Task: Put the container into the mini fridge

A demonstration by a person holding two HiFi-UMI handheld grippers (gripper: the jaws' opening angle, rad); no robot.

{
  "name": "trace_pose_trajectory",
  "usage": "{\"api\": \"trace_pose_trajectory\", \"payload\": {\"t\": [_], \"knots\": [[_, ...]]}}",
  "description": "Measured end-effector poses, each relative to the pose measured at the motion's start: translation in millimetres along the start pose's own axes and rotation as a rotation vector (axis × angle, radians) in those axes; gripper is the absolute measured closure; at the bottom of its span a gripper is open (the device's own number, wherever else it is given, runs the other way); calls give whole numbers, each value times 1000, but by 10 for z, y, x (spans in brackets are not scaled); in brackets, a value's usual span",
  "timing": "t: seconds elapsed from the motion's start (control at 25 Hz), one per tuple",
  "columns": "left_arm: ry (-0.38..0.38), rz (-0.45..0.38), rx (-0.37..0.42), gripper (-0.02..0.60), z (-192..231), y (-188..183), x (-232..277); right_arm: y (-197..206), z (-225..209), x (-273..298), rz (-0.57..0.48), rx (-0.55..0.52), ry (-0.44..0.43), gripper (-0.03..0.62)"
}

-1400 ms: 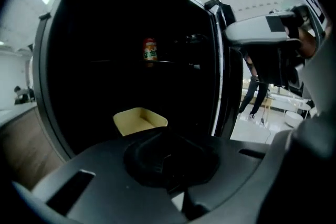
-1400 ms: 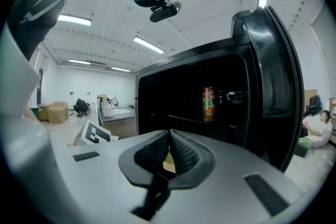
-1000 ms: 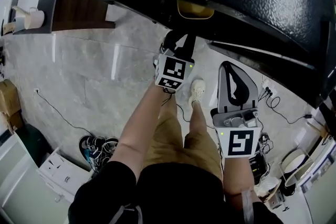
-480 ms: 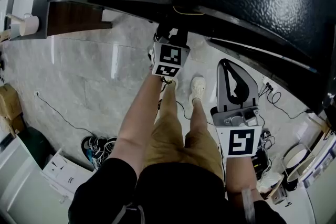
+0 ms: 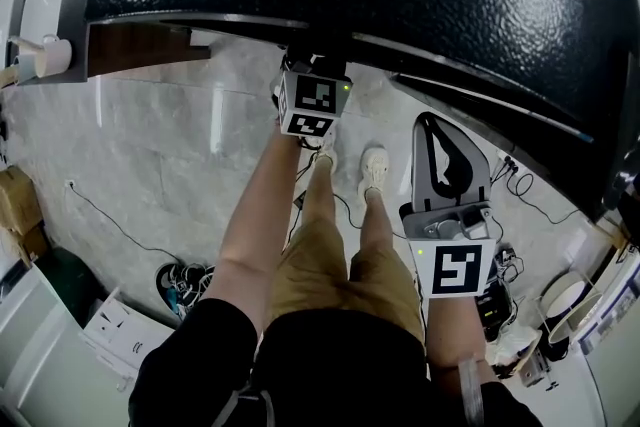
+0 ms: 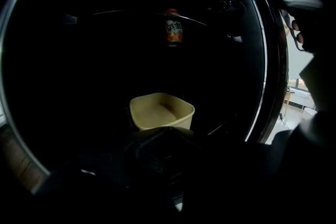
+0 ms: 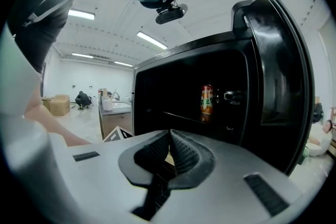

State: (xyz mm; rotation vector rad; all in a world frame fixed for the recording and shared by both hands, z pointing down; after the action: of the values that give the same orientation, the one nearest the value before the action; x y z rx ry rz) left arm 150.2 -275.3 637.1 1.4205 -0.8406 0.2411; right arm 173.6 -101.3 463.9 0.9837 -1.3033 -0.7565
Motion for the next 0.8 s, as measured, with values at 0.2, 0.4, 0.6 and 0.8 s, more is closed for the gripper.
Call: {"api": "trace_pose_trajectory", "payload": {"t": [0.2,0.4,0.6,0.8], "knots": [[-5,-25,14,558,-24,-118,-226,-116,-19,-76,-19,-6,3,557],[-32,-93,7,558,-112,-427,-789,-344,-29,-299,-70,-20,-7,557],[-64,-175,3,558,-319,-805,-1582,-621,46,-626,-104,-41,-40,557],[-97,-304,84,558,-641,-1297,-2261,-895,111,-1032,-154,-53,-78,557]]}}
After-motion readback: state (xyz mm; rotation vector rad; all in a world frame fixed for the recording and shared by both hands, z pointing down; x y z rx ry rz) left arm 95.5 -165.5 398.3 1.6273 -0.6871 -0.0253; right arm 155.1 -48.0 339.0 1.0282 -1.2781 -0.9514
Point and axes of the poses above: the fingertips, and each gripper's own axes: x forward along the fingers, z to its left, y out of its underside, the point moved 4 cm from there along -x, backward along the fingers, and after that the axes turned 11 degrees about z, right-handed, at the moved point
